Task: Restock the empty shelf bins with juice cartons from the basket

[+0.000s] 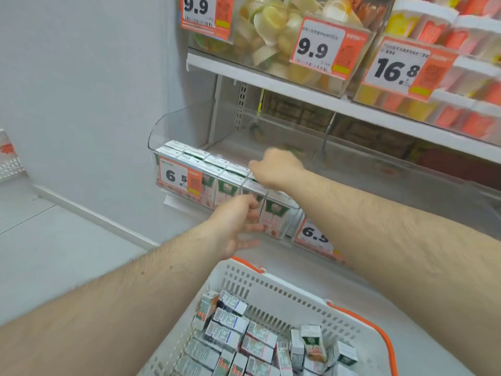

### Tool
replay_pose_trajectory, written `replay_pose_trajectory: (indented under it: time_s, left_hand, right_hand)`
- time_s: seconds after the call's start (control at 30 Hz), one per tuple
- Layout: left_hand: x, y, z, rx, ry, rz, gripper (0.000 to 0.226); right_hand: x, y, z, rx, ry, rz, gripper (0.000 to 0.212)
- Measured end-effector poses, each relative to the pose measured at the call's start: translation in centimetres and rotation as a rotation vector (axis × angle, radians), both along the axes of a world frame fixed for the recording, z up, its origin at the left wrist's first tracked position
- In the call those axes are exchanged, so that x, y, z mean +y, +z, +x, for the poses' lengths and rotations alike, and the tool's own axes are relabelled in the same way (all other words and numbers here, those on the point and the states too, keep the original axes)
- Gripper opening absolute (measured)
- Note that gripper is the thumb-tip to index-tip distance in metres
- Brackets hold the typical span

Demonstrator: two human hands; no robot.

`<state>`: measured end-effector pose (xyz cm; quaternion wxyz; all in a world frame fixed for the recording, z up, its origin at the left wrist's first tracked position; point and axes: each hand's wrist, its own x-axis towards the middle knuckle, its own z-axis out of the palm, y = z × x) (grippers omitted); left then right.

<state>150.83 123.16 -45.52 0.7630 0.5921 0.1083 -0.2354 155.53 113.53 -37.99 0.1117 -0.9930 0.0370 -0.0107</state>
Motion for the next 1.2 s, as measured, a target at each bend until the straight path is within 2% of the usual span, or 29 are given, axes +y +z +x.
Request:
replay_pose_trajectory:
  time_s: [0.03,0.1,0.17,0.23,0.37,0.5,0.6,0.63,0.7,0.77,0.83,0.93,1.03,1.1,1.2]
  left_hand:
    - [-0.1,-0.2,-0.4,-0.019,-0.045,0.040,0.012]
    - [-0.3,-0.5,-1.3,-0.066,-0.148,0.126,0.012]
    - [-0.4,-1.1,-2.3,-0.146,-0.260,0.204,0.015]
    - [-0.5,-1.8,-3.0,-0.200,-0.338,0.248,0.020]
    - [-0.7,-3.5,-3.9,-0.229,-0.427,0.413,0.017]
    - [-0.5,-6.6,-4.2,-0.189,-0.440,0.650,0.004]
    - [0.0,-9.8,-4.2,-0.134,-0.468,0.803,0.010]
    - [0.2,-11.0,-4.2,-0.169,-0.497,0.900,0.014]
    - [0.9,-13.6,-4.1,-0.375,-0.588,1.252,0.024]
    - [1.2,-16.3,-4.3,-0.571,-0.722,1.527,0.031]
    - [1.2,-19.2,-4.2,-0.637,-0.892,1.628,0.037]
    - [0.9,-23.0,-3.2,-0.770,-1.053,1.755,0.050]
    - [0.8,-25.6,-1.6,-0.890,-1.148,1.815,0.059]
    - [0.9,-26.9,-0.8,-0.928,-1.153,1.850,0.066]
    - [1.4,-28.9,-0.5,-0.867,-1.144,1.895,0.072]
  right_hand:
    - [-0.2,-0.1,-0.9,-0.149,0.037,-0.026,0.022]
    - [-0.4,-0.9,-3.1,-0.403,0.154,0.005,0.015]
    - [-0.4,-2.4,-6.1,-0.536,0.275,0.085,0.018]
    - [-0.7,-3.9,-8.7,-0.554,0.316,0.176,0.022]
    - [-2.6,-8.2,-11.8,-0.423,0.225,0.361,0.021]
    - [-4.5,-13.5,-13.6,-0.179,-0.014,0.524,0.024]
    - [-5.3,-17.4,-14.1,-0.003,-0.180,0.667,0.026]
    - [-5.6,-18.8,-14.2,0.062,-0.244,0.717,0.025]
    - [-6.0,-22.2,-14.4,0.206,-0.348,0.785,0.022]
    - [-5.9,-25.7,-14.8,0.348,-0.376,0.773,0.019]
    - [-5.5,-28.3,-15.3,0.462,-0.323,0.733,0.020]
    - [-5.4,-31.1,-16.0,0.539,-0.198,0.588,0.044]
    - [-5.2,-33.8,-16.0,0.534,-0.074,0.450,0.056]
    - [-4.8,-35.5,-15.8,0.471,0.049,0.284,0.050]
    - [-3.9,-37.8,-15.2,0.374,0.194,0.125,0.043]
